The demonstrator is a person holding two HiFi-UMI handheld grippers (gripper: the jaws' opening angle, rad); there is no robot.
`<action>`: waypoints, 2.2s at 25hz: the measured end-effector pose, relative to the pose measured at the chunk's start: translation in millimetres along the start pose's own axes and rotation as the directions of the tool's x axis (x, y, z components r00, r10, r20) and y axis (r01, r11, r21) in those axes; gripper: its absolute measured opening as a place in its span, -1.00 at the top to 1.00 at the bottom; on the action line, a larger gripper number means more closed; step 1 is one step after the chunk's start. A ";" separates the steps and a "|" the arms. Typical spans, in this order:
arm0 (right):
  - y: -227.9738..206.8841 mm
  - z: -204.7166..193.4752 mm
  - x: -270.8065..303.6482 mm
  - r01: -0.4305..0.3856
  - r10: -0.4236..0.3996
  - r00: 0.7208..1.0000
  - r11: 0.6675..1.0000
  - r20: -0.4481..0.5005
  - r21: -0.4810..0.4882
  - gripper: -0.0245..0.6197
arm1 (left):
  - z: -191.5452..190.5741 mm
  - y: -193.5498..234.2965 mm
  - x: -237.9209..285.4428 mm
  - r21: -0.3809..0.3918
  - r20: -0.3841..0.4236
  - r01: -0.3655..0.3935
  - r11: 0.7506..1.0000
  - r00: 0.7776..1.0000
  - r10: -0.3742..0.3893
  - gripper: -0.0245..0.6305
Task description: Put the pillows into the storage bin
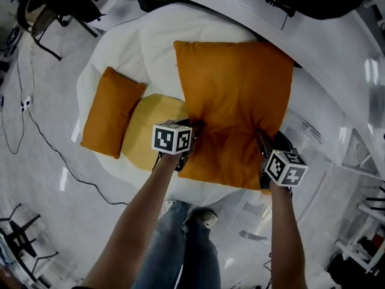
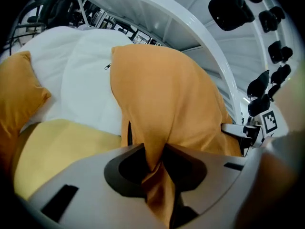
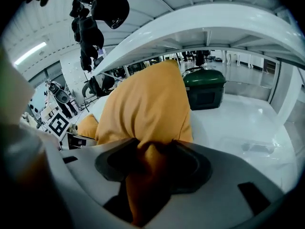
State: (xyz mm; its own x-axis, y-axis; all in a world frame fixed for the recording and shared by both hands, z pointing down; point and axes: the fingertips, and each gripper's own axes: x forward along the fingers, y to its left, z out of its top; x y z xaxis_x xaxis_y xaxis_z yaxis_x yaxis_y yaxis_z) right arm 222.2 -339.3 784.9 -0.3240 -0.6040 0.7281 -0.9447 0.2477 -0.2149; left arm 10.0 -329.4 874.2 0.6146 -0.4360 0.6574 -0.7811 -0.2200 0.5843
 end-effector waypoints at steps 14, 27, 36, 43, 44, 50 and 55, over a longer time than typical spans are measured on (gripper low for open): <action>33.5 35.3 -134.9 0.045 -0.040 0.990 0.998 0.133 -0.035 0.79 | 6.6 -102.6 -119.7 0.058 0.036 -0.079 0.995 0.996 0.077 0.76; -48.9 -56.0 -281.5 0.177 -0.192 0.974 0.976 0.118 0.123 0.81 | -78.6 -243.5 -113.4 0.126 -0.114 0.037 0.991 0.993 -0.023 0.76; -139.9 -119.0 -349.9 0.302 -0.330 0.940 0.925 0.092 0.231 0.80 | -125.8 -334.2 -47.2 0.206 -0.225 0.140 0.969 0.970 -0.092 0.76; -213.0 -165.2 -369.6 0.381 -0.409 0.911 0.884 0.052 0.271 0.78 | -159.1 -383.3 14.2 0.242 -0.269 0.169 0.956 0.958 -0.101 0.76; -222.7 -172.2 -369.3 0.389 -0.417 0.908 0.879 0.046 0.275 0.77 | -163.9 -387.8 23.2 0.246 -0.272 0.170 0.954 0.957 -0.100 0.76; -271.0 -215.9 -354.2 0.424 -0.446 0.895 0.858 0.011 0.289 0.73 | -191.7 -399.3 70.8 0.284 -0.291 0.164 0.945 0.954 -0.078 0.76; -296.3 -247.3 -325.5 0.438 -0.453 0.892 0.860 -0.005 0.262 0.69 | -213.4 -388.0 102.9 0.334 -0.302 0.140 0.932 0.953 -0.035 0.76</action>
State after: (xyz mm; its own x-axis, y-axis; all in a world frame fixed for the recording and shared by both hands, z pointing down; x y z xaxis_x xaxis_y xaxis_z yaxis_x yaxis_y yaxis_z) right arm 620.1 -28.8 772.5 0.1392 -0.6467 0.7499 -0.9674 -0.2505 -0.0365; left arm 399.8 -102.7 816.7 0.6464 -0.1444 0.7492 -0.6784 -0.5581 0.4777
